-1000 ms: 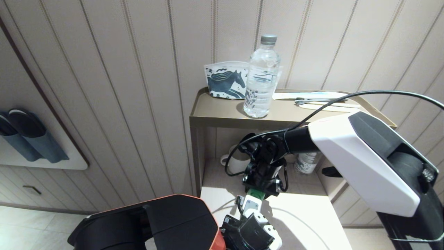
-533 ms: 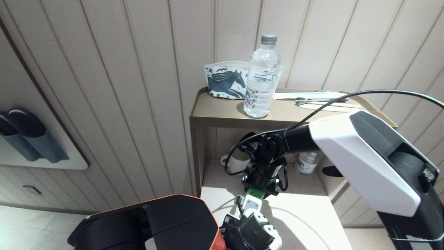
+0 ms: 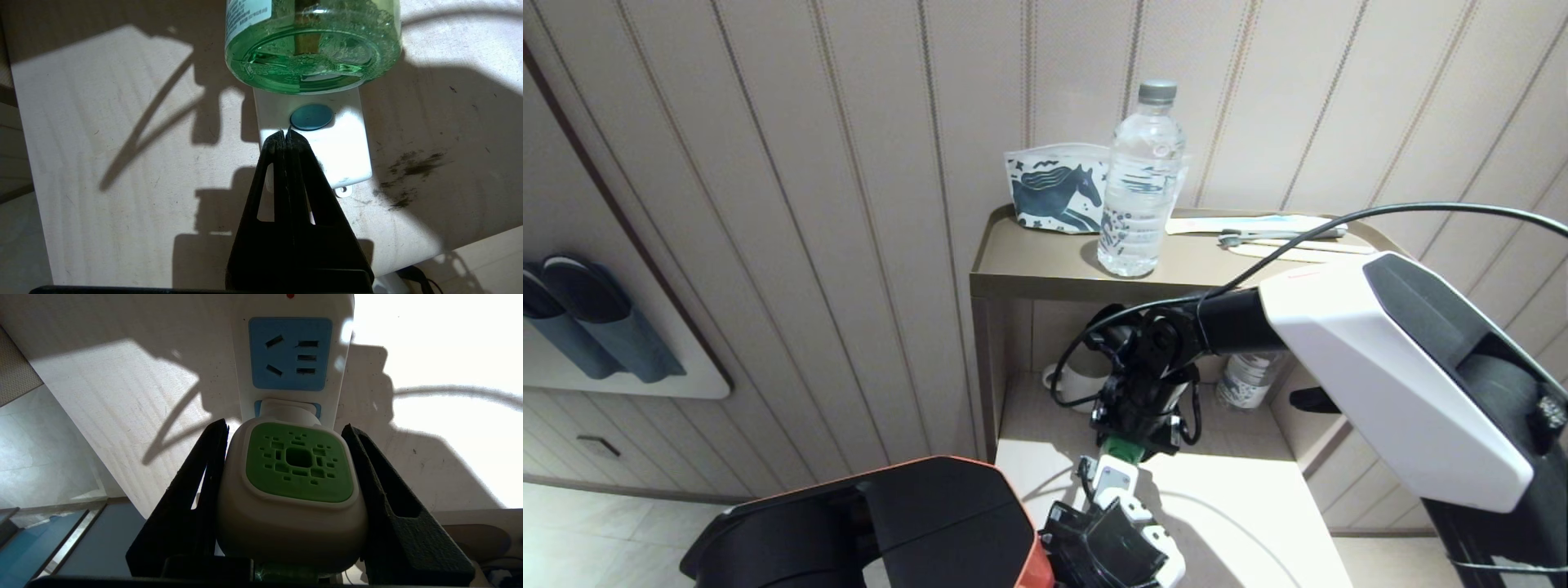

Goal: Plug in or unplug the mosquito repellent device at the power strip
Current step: Hold the socket with your left hand and unplug it with your right hand

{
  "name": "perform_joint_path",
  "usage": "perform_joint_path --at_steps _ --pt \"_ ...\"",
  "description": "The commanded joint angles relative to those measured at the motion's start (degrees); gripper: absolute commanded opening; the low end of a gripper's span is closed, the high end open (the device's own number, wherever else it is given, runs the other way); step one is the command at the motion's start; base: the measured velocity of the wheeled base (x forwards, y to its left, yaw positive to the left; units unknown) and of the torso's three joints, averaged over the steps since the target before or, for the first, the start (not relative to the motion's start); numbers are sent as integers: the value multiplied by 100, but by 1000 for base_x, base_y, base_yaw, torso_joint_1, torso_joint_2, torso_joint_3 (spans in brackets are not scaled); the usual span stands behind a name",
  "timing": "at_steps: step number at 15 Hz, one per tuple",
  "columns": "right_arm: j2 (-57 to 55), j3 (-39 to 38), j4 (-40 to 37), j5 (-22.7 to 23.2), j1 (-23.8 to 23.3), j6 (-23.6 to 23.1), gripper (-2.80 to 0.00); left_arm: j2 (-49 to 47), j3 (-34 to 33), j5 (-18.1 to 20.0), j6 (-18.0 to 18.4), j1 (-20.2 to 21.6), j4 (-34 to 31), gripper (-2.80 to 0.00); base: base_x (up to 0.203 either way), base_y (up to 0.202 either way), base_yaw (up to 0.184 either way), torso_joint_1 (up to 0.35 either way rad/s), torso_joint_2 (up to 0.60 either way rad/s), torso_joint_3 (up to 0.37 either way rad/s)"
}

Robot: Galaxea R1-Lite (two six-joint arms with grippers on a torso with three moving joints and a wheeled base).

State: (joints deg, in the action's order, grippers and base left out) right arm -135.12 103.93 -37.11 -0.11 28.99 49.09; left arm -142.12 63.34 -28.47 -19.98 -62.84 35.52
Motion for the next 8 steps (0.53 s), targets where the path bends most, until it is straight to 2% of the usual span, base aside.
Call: perform_joint_path --at_steps 1,6,8 --pt "47 -13 -16 2 10 22 -280 -35 -6 -2 -14 0 16 -280 0 0 0 0 0 0" --pt "87 -126 -77 -48 103 -19 -280 -26 -6 -10 -15 0 16 -280 0 0 0 0 0 0" --pt "36 -110 -82 -278 229 -234 -280 -26 -5 -11 -15 0 16 -280 0 0 0 0 0 0"
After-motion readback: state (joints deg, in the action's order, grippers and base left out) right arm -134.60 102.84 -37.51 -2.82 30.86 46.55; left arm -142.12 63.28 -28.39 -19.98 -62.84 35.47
